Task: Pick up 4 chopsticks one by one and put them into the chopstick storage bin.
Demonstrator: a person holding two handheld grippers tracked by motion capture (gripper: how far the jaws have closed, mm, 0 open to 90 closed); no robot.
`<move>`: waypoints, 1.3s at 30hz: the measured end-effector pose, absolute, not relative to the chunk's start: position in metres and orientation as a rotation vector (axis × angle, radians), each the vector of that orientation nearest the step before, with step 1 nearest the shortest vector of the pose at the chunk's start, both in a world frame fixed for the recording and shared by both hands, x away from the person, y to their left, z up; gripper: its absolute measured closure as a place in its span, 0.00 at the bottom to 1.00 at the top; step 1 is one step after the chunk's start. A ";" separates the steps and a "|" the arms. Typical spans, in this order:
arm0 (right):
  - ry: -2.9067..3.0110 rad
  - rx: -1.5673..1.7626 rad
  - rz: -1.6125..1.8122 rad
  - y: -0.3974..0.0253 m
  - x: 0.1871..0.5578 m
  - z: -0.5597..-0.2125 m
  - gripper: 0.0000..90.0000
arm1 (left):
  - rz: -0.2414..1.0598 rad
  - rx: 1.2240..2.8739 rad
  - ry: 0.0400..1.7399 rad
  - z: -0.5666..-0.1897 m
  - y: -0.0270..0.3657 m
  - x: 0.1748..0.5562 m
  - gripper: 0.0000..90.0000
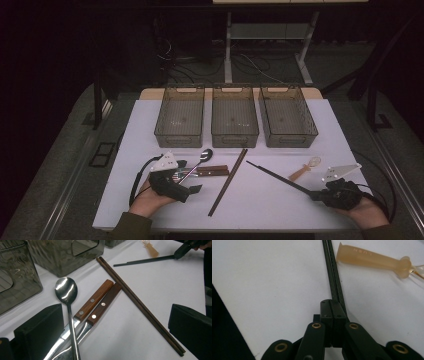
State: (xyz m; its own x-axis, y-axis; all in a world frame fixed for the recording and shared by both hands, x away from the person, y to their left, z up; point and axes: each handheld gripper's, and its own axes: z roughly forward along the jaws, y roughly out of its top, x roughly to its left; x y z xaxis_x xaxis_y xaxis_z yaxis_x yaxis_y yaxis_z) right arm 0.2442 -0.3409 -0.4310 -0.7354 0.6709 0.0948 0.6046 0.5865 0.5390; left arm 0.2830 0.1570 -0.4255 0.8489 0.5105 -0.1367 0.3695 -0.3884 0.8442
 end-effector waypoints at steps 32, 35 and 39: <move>2.592 1.014 1.061 -0.306 0.272 -0.421 0.85 | 0.194 2.010 0.657 -0.425 0.166 0.279 0.00; 2.613 1.009 1.029 -0.308 0.270 -0.426 0.87 | 0.195 2.009 0.658 -0.425 0.166 0.279 0.00; 2.620 1.015 1.002 -0.313 0.269 -0.430 0.89 | 0.195 2.011 0.659 -0.425 0.166 0.279 0.00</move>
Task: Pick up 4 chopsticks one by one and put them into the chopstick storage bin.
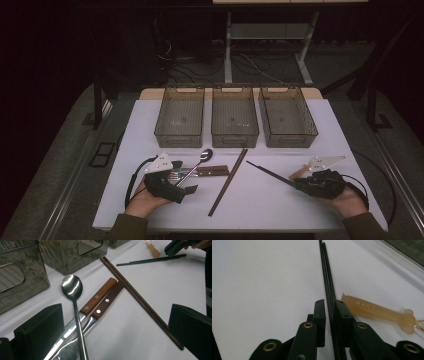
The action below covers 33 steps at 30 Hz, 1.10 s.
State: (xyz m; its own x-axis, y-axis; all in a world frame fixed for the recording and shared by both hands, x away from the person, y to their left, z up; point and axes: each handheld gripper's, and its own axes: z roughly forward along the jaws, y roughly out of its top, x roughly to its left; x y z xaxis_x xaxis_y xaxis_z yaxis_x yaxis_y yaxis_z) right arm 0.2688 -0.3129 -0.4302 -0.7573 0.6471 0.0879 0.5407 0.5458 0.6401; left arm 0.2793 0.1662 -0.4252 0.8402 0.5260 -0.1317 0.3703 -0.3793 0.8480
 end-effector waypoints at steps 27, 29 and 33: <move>2.636 0.936 0.926 -0.315 0.267 -0.437 0.92 | 0.188 2.006 0.663 -0.426 0.165 0.280 0.00; 2.638 0.931 0.927 -0.315 0.267 -0.437 0.92 | 0.187 2.008 0.664 -0.425 0.166 0.280 0.00; 2.652 0.913 0.937 -0.314 0.267 -0.437 0.92 | 0.187 2.007 0.662 -0.426 0.165 0.280 0.00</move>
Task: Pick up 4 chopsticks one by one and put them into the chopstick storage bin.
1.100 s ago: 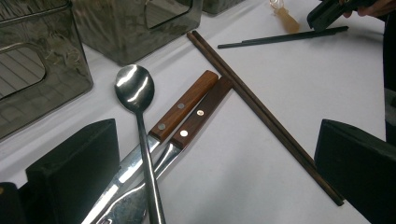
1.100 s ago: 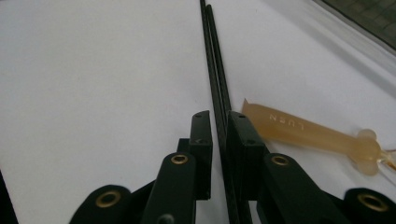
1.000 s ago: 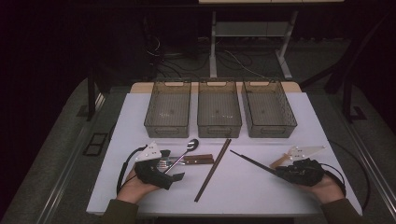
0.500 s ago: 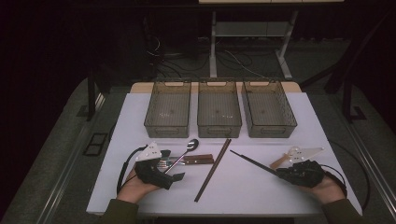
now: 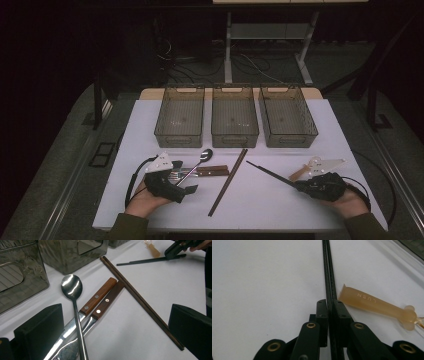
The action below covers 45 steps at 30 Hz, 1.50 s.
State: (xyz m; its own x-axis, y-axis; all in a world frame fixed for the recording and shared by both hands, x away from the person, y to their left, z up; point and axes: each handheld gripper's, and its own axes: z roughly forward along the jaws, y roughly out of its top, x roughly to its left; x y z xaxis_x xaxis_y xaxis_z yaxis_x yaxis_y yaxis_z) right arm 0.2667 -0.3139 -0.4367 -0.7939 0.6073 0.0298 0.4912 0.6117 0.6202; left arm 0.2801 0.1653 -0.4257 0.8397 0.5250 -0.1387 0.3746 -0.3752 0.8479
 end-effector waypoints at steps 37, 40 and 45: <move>2.671 0.943 0.944 -0.306 0.270 -0.444 0.93 | 0.187 2.008 0.663 -0.426 0.165 0.280 0.00; 2.659 0.928 0.925 -0.304 0.268 -0.443 0.93 | 0.188 2.008 0.664 -0.426 0.165 0.280 0.00; 2.671 0.925 0.962 -0.307 0.270 -0.444 0.94 | 0.188 2.006 0.663 -0.426 0.165 0.280 0.00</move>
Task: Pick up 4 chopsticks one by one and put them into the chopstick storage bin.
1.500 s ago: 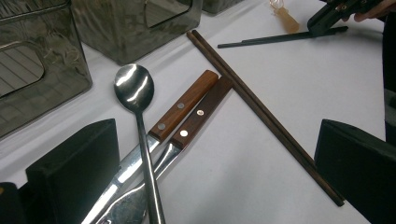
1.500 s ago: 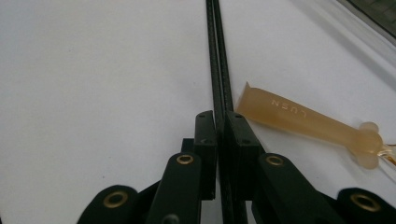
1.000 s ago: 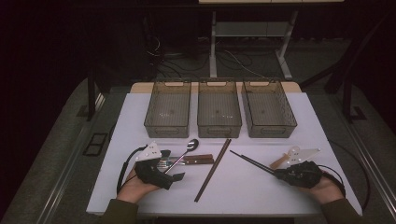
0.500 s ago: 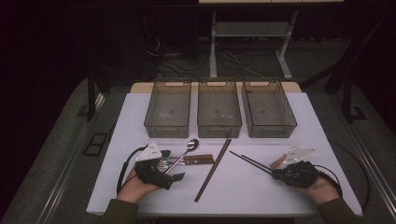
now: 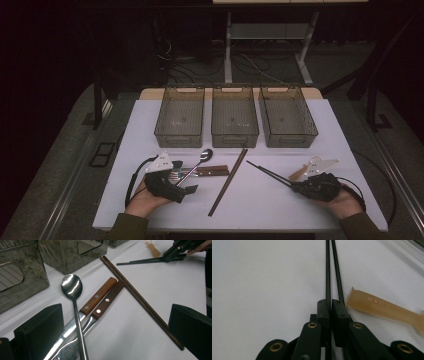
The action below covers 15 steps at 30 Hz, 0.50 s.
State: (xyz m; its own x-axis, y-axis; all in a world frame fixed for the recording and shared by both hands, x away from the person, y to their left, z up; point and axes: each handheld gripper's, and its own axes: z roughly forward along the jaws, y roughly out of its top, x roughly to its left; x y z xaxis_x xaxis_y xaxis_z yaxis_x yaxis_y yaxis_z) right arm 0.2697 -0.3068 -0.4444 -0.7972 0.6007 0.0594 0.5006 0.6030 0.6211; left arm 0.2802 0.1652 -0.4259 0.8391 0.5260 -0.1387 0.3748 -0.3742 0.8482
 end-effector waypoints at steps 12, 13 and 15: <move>2.686 0.923 0.998 -0.310 0.270 -0.444 0.94 | 0.188 2.008 0.664 -0.426 0.166 0.280 0.00; 2.688 0.923 0.998 -0.310 0.270 -0.444 0.94 | 0.188 2.008 0.665 -0.426 0.166 0.280 0.00; 2.691 0.929 1.005 -0.310 0.270 -0.444 0.94 | 0.188 2.008 0.665 -0.426 0.166 0.280 0.00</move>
State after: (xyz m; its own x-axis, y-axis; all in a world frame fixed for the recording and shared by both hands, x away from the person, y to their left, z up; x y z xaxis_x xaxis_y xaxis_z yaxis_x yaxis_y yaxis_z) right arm 0.2702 -0.3099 -0.4438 -0.8041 0.5868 0.0954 0.5057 0.5906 0.6289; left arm 0.2804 0.1656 -0.4260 0.8384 0.5272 -0.1385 0.3762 -0.3757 0.8469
